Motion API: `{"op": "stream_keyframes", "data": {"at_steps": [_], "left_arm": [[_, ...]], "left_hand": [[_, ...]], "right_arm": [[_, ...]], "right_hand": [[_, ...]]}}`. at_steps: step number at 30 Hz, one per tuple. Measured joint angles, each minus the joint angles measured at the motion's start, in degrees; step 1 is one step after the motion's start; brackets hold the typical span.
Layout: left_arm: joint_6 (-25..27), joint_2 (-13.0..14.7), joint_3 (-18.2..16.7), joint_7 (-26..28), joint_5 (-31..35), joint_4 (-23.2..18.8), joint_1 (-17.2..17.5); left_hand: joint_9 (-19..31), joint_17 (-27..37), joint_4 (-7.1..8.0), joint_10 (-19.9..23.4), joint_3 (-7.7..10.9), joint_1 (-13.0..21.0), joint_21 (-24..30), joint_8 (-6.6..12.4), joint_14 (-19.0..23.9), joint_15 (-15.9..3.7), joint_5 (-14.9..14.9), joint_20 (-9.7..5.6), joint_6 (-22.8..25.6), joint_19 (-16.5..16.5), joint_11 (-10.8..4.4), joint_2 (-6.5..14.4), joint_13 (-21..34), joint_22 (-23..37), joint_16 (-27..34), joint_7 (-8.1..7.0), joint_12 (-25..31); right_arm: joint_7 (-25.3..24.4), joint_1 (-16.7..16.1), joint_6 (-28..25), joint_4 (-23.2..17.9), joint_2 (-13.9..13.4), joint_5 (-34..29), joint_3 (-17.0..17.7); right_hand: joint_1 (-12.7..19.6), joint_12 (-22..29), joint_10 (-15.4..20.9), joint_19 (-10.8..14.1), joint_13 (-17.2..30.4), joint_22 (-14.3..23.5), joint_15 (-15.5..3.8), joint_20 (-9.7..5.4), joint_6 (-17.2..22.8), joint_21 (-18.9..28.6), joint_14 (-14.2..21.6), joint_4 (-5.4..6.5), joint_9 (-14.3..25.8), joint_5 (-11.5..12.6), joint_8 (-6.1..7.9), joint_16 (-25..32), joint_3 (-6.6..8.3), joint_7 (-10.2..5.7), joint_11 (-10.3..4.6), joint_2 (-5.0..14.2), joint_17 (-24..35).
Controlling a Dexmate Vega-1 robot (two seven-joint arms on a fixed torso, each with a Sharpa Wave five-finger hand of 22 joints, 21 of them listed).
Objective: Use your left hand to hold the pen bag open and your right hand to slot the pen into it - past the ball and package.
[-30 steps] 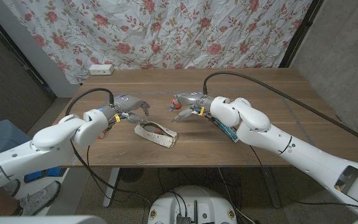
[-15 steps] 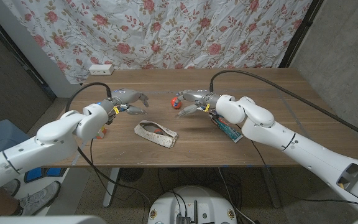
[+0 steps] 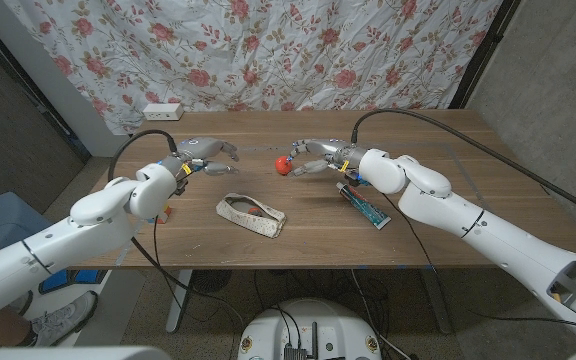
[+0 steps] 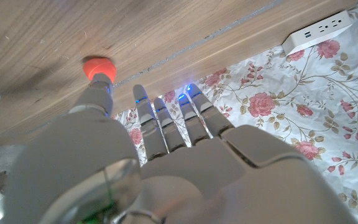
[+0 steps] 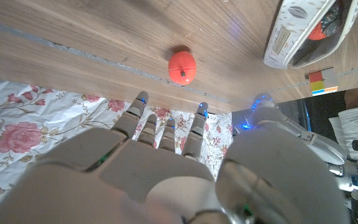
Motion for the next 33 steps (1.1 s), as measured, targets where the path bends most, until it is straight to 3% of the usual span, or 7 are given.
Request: {"op": "stream_keyframes", "data": {"at_steps": [11,15,21,33], "left_arm": [[-1.2,-3.8,2.3,1.2,-4.0,4.7,-3.9],[-1.7,-5.2,3.2,1.7,-5.5,6.5,-5.4],[-2.6,-7.5,4.4,2.9,-7.9,9.4,-7.3],[-4.6,-11.7,5.3,6.8,-14.2,14.7,-9.2]], "left_hand": [[-0.2,0.0,0.52,-2.4,0.14,-2.3,0.0,-0.40,-1.8,0.20,-0.2,0.52,-5.3,-0.5,1.73,1.4,0.0,0.0,-0.2,-0.04,-0.2],[-0.2,0.0,0.52,-2.7,0.14,-2.9,0.0,-0.40,-2.4,0.20,-0.2,0.72,-6.4,-0.7,2.04,2.0,0.0,0.0,-0.2,-0.35,-0.2],[-0.2,0.2,0.98,-3.0,0.15,-3.9,0.0,-0.40,-2.4,0.20,-0.2,0.72,-7.3,-0.7,2.34,2.4,0.0,0.0,-0.2,-0.02,-0.2],[-0.2,0.1,1.21,-3.3,0.39,-4.3,0.0,-0.40,-2.4,0.20,-0.2,0.71,-8.0,-0.7,2.65,2.8,0.0,0.0,-0.2,0.06,-0.2]], "right_arm": [[-5.3,-1.2,2.5,2.8,-0.4,5.3,2.0],[-6.7,-1.6,3.6,3.9,-0.5,7.4,2.7],[-9.0,-2.2,5.3,5.7,-0.5,10.4,3.9],[-14.1,-3.4,9.2,9.9,-0.4,16.4,6.2]], "right_hand": [[-1.4,0.1,0.2,1.3,0.0,0.0,-1.38,-1.34,0.1,0.0,1.4,0.40,-0.3,-0.4,-0.44,0.5,-0.40,-0.72,-0.20,0.21,-0.3],[-2.5,0.1,0.3,1.5,0.0,0.0,-1.46,-1.53,0.1,0.0,1.5,0.39,-0.3,-0.4,-1.27,0.5,-0.87,-0.70,-0.23,0.08,-0.4],[-3.5,0.8,3.9,3.0,0.0,0.0,-2.32,-2.15,0.0,0.2,3.6,0.16,-0.5,-0.8,-1.91,1.2,-1.11,-0.58,0.00,0.35,-0.8],[-4.1,0.8,5.6,4.4,-0.3,0.0,-2.74,-2.73,0.4,0.2,5.8,0.00,-0.5,-1.3,-2.36,1.9,-1.27,-0.58,0.23,0.92,-1.3]]}}
